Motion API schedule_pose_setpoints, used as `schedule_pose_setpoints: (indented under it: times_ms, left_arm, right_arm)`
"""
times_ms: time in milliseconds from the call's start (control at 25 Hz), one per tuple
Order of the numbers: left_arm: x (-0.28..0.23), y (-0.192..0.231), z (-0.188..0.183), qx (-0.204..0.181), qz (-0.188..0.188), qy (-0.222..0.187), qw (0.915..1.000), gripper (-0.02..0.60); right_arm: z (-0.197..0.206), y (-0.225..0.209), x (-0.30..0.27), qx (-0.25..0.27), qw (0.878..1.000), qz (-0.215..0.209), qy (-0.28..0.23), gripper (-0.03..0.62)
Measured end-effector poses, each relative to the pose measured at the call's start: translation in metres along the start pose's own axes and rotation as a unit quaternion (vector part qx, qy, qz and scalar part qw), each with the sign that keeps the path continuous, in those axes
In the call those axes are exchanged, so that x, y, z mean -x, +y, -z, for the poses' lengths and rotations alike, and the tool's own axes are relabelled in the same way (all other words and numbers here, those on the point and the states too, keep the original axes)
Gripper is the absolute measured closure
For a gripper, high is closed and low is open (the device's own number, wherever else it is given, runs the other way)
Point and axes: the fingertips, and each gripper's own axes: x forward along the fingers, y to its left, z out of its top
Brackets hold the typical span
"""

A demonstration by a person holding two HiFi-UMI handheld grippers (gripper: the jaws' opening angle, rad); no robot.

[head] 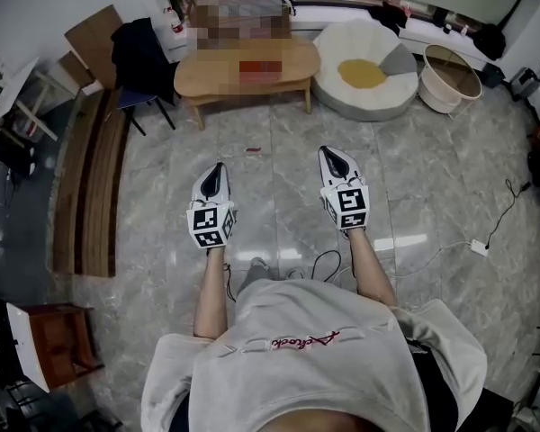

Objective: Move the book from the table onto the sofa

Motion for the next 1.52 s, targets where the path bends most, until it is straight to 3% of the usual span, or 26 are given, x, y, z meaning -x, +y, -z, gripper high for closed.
schedule_pose_setpoints:
  times_ms: [680, 1520]
  left_arm:
    - [-0.061, 0.022, 0.012, 0.010, 0.002, 0.006, 0.9999, 0.572]
    - [-0.195, 0.136, -0.010, 0.029, 0.003, -0.004, 0.9996, 0.572]
  right_arm:
    - [0.012, -0.023, -0.060, 0.004, 1.000, -0.004, 0.012, 0.586]
    - [-0.026, -0.051, -0.241, 0.021, 1.000, 0.003, 0.007, 0.586]
